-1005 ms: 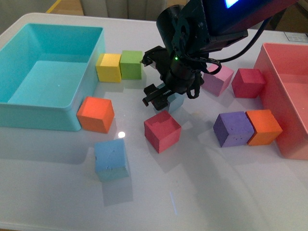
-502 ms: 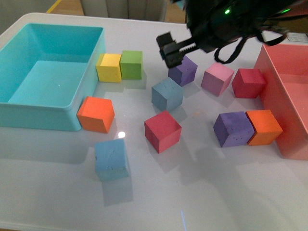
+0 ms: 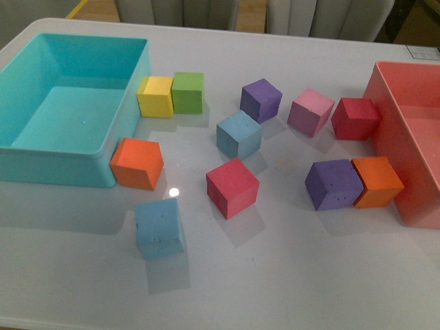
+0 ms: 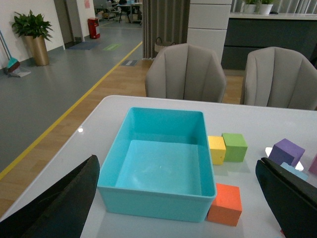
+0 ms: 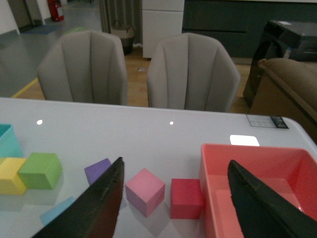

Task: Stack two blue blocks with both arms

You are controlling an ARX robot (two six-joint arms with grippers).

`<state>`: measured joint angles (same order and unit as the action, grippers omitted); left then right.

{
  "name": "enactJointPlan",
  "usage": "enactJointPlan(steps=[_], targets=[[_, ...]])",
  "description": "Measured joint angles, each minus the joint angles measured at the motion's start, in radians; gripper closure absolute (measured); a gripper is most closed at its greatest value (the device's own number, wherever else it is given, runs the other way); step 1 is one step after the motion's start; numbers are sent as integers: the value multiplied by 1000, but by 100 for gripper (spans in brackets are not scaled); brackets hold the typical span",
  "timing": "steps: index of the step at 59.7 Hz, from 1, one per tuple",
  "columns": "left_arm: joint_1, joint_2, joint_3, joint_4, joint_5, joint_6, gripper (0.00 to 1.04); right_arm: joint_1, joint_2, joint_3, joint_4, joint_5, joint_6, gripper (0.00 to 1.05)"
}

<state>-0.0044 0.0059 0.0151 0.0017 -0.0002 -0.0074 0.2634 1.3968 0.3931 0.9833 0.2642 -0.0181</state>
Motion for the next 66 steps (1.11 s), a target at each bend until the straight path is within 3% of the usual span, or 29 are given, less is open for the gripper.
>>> enactJointPlan(steps=[19,28,34,46,66], targets=[[0,0,0,0,0,0,9,-105,-247,-208,-32,-111,3,103],[0,0,0,0,0,0,9,-143,-361,-268,-88,-147,8,103],[0,0,0,0,0,0,9,-162,-381,-318,-47,-165,8,103],[0,0,0,0,0,0,9,-256,-547,-364,-176,-256,8,103],[0,0,0,0,0,0,9,-260,-803,-377,-404,-262,8,103]])
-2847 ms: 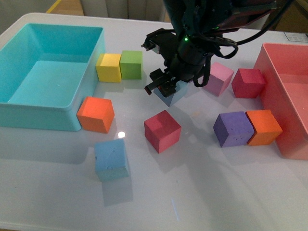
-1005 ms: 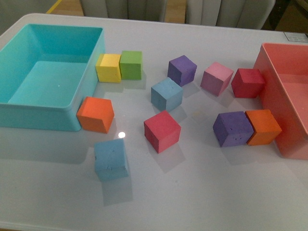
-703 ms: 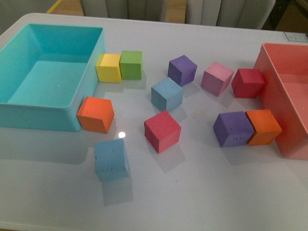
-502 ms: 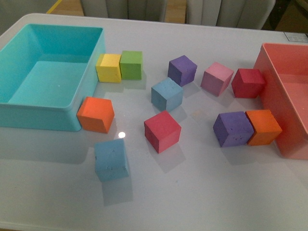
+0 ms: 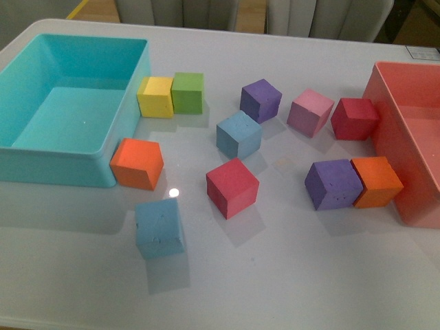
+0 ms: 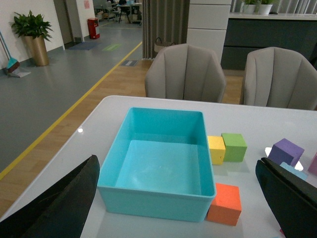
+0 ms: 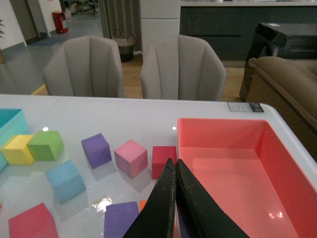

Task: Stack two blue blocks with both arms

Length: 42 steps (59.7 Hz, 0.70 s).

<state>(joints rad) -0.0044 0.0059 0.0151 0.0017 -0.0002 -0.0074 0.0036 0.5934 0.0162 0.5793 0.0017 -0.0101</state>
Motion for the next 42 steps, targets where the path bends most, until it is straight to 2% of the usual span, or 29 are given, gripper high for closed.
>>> enactJointPlan(steps=[20,42], targets=[[0,0,0,0,0,0,9,0,-235,-1,-221,0,0,103],[0,0,0,0,0,0,9,0,-370,-1,-355,0,0,103]])
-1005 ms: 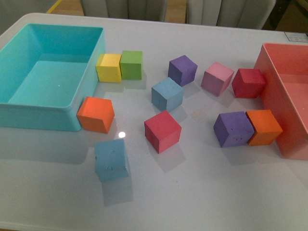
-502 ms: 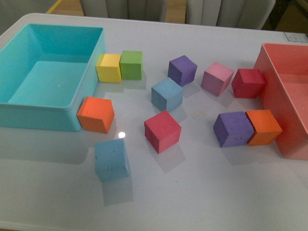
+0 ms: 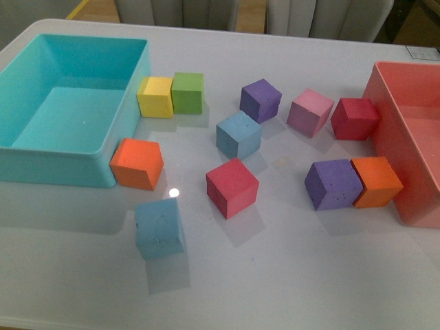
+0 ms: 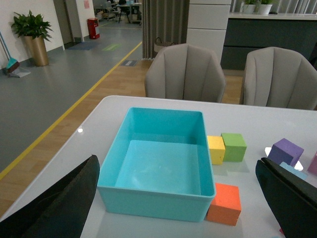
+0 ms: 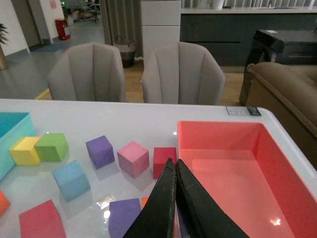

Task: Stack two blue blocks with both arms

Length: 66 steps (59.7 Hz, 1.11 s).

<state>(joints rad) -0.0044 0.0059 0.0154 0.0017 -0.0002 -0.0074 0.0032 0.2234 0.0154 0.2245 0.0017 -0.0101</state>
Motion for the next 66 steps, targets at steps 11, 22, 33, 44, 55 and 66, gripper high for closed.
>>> enactJointPlan(steps=[11,22,33,44,55,66], targets=[[0,0,0,0,0,0,9,0,-46,0,-47,0,0,103],[0,0,0,0,0,0,9,0,-214,0,-220,0,0,103],[0,0,0,0,0,0,9,0,-217,0,-223,0,0,103],[0,0,0,0,0,0,9,0,-217,0,-223,0,0,72],[-262,487,264,-482,-224,-199,9,0,-219,0,-224,-1,0,28],[-470,913,348,-290,-265,-307,9,0,-219,0,-224,-1,1,9]])
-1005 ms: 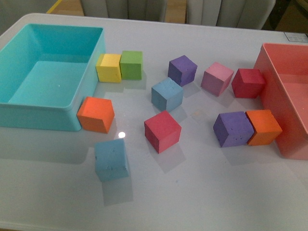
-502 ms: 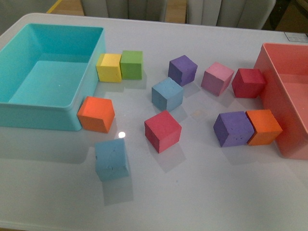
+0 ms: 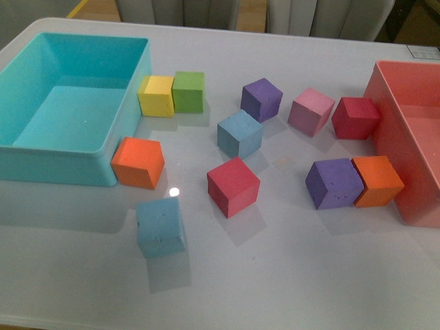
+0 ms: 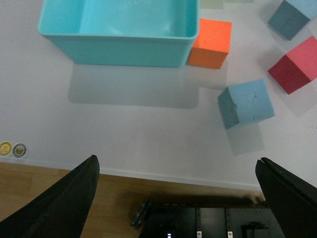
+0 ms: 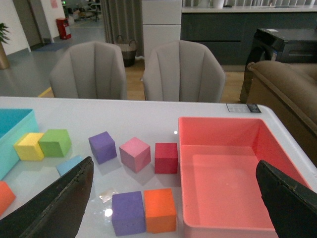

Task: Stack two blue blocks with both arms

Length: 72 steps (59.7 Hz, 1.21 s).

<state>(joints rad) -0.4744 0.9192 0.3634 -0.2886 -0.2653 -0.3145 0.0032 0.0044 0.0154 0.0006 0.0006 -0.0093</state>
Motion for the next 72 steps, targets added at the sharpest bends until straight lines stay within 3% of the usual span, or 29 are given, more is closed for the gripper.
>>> enactJointPlan(steps=[15,31,72], targets=[[-127,491,134,248,6,-80,9,0,0,0,0,0,0,9],[-191,832,264,316,7,-106,9,0,0,0,0,1,0,9],[-200,1058,445,285,30,-146,9,0,0,0,0,1,0,9]])
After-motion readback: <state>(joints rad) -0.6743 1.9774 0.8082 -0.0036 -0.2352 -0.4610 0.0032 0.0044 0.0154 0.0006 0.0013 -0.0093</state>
